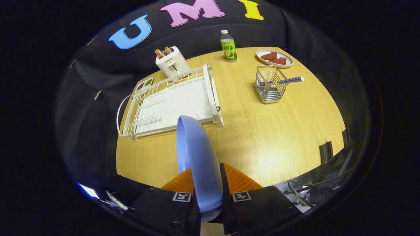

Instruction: Take the plate from the dish rack, then take the spoon from the basket and place it into the plate.

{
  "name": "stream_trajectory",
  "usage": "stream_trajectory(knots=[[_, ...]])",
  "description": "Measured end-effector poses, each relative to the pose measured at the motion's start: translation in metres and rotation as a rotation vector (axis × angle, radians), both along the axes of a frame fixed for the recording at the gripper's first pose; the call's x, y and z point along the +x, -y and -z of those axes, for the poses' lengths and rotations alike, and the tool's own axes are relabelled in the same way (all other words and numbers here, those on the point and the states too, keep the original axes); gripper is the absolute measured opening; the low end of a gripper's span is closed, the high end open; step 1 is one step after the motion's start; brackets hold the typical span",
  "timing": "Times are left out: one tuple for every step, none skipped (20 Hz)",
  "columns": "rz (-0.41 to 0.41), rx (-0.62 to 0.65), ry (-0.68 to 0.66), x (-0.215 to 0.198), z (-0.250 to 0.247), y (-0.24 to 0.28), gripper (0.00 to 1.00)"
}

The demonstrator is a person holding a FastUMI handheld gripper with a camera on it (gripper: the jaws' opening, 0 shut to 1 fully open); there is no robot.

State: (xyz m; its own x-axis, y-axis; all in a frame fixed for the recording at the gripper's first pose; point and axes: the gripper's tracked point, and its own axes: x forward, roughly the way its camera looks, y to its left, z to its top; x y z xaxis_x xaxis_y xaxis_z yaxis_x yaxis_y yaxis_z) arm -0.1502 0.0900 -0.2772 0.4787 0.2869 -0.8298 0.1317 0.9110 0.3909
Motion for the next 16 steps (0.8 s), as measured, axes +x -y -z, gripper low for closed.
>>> stream_trajectory(knots=[[-0.003, -0.011, -0.005, -0.001, 0.009, 0.000, 0.30], [-0.004, -0.022, -0.010, 0.000, 0.019, 0.000, 0.30], [0.000, -0.023, -0.010, 0.003, 0.026, 0.000, 0.31], [0.003, -0.013, -0.011, 0.004, 0.031, -0.004, 0.30], [0.005, 0.002, -0.016, 0.007, 0.035, -0.006, 0.30], [0.013, 0.013, -0.015, 0.009, 0.040, -0.008, 0.31], [0.019, 0.019, -0.013, 0.012, 0.043, -0.009, 0.31], [0.018, 0.027, -0.013, 0.014, 0.047, -0.011, 0.30], [0.023, 0.039, -0.007, 0.018, 0.046, -0.012, 0.31], [0.023, 0.042, -0.006, 0.021, 0.047, -0.012, 0.31], [0.026, 0.047, -0.004, 0.024, 0.048, -0.013, 0.31], [0.029, 0.042, -0.005, 0.025, 0.049, -0.011, 0.31], [0.031, 0.018, -0.008, 0.026, 0.052, -0.007, 0.32], [0.029, -0.009, -0.009, 0.026, 0.055, -0.003, 0.34], [0.030, -0.023, -0.009, 0.025, 0.057, 0.001, 0.40], [0.037, -0.019, -0.008, 0.025, 0.057, 0.001, 0.42]])
